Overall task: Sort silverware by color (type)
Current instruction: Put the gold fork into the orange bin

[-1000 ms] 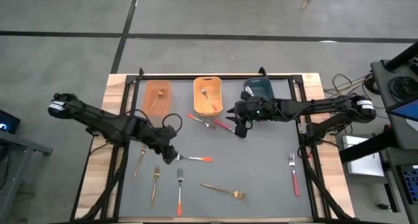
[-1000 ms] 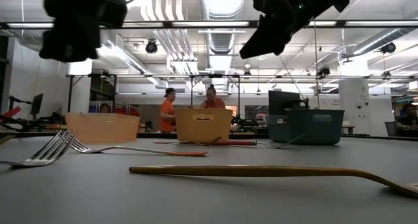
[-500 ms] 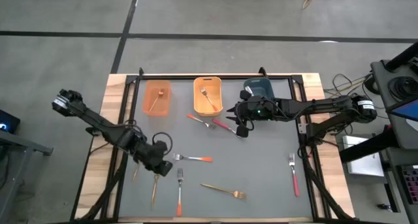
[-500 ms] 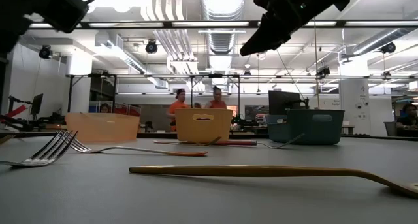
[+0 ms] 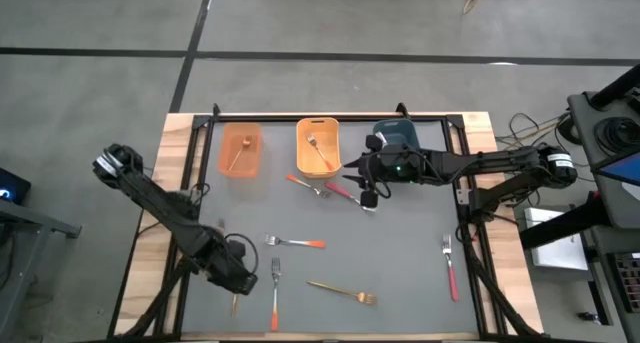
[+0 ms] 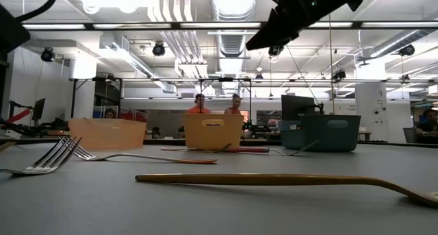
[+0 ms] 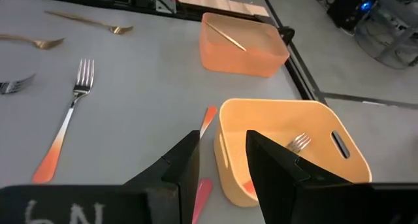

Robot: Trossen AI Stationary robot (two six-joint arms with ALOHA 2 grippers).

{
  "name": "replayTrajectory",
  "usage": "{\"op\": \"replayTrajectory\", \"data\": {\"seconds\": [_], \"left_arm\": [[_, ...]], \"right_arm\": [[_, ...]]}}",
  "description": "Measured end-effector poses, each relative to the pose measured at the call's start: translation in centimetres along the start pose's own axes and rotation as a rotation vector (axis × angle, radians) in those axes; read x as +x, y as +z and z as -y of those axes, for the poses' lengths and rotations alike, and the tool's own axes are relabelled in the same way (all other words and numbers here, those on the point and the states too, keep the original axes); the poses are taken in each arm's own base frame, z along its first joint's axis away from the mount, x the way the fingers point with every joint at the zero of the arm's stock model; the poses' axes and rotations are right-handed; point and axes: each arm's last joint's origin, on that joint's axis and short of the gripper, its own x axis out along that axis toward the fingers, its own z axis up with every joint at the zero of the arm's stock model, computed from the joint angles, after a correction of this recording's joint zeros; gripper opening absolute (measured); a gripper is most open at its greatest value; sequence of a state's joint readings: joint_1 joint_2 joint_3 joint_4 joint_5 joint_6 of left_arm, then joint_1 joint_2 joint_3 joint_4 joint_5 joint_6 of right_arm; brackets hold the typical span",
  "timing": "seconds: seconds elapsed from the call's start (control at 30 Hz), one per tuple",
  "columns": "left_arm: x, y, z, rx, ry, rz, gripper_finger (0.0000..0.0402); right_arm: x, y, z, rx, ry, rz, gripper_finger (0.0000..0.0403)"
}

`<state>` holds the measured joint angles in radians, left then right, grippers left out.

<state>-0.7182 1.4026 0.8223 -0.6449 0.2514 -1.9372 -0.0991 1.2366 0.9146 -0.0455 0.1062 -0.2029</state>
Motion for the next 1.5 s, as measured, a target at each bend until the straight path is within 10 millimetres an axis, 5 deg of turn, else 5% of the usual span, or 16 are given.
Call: {"op": "replayTrajectory", "data": {"seconds": [0.7,1.07,1.5], "left_arm": [[4.0,1.1,0.2,-0.042,0.118,0.157,0.0148],[5.2,0.9,0.0,-0.046,0.152,0.188,0.0145],[5.2,0.6,-0.2,-0.093,0.153,0.201,0.0072]], "right_arm": [[0.1,0.4,1.1,-0.018,-0.044,0.05,0.0116],[0.1,0.3,1.5,-0.021,-0.055,0.053,0.0116],[0.1,0.4,1.6,-0.024,-0.063,0.064,0.0116]]}}
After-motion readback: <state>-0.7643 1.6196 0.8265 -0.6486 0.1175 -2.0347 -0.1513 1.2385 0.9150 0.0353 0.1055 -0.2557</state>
